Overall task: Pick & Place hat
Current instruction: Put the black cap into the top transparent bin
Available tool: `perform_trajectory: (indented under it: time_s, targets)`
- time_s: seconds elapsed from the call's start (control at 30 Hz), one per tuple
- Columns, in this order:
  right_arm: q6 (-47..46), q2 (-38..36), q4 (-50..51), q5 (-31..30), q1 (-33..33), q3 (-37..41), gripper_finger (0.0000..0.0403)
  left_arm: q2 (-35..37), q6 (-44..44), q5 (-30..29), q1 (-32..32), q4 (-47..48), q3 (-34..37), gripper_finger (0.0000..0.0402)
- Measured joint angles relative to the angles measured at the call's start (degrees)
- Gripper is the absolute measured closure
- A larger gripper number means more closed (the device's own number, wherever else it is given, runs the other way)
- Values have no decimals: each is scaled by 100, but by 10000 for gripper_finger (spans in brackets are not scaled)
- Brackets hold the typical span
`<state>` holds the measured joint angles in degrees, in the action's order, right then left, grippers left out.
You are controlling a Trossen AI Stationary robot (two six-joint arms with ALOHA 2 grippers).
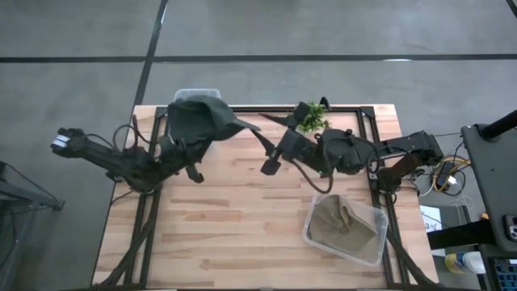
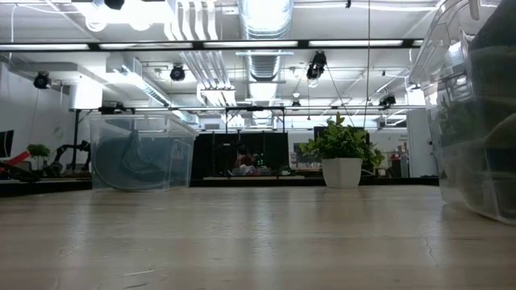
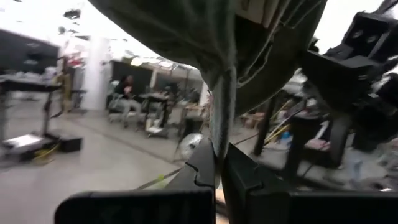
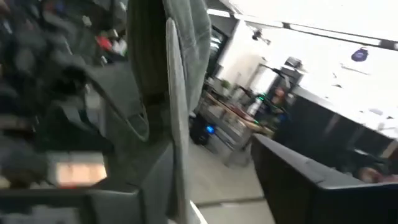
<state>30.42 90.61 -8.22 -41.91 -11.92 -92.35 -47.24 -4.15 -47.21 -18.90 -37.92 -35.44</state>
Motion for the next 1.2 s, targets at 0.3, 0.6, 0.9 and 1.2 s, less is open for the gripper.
perform_trajectory:
  time_s: [0.3, 0.6, 0.9, 1.2]
  targets:
    - [-64, -9, 1081, -1253, -17, -6, 124, 989, 825, -1393, 13, 3177, -443, 397]
    - [-1530, 20, 2533, -1189, -17, 2, 109, 1405, 2165, -1928, 48, 6037, -1371, 397]
    - [-2316, 33, 3429, -920, -17, 105, 108, 1380, 4602, -1416, 274, 8974, -2510, 397]
    - [-2599, 37, 3445, -276, -17, 279, 108, 1074, 7078, -133, 637, 11583, -2901, 397]
